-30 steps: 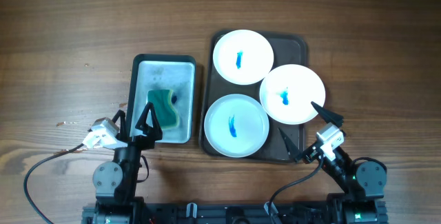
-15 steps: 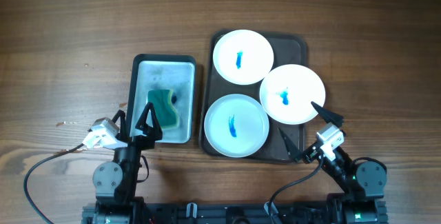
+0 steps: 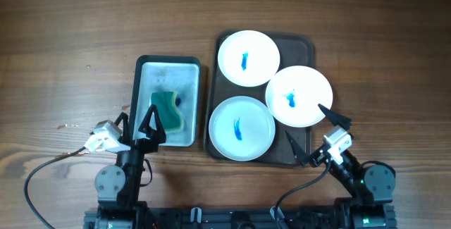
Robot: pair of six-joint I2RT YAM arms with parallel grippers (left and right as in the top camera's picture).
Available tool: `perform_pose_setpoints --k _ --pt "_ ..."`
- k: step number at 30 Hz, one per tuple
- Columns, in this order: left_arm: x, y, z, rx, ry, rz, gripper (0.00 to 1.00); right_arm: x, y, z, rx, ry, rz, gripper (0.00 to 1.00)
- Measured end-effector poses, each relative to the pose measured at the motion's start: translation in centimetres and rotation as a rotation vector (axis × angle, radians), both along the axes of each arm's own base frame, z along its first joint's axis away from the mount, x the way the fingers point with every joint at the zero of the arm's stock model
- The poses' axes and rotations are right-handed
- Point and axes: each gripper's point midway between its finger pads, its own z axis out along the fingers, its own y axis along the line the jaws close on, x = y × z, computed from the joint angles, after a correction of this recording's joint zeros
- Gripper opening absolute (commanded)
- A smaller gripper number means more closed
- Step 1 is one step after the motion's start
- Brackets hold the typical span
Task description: Clean dirty plates on tray and stack at the side
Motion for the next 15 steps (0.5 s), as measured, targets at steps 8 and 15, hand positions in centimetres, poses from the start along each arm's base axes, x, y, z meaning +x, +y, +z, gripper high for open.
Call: perform_pose_setpoints --k 8,15 --pt "0.0 0.01 -0.01 0.0 0.0 0.0 1.0 0.0 0.0 0.0 0.0 0.0 0.0 1.0" --pt "0.0 0.01 -0.01 0.0 0.0 0.0 1.0 0.0 0.0 0.0 0.0 0.0 0.0 1.0"
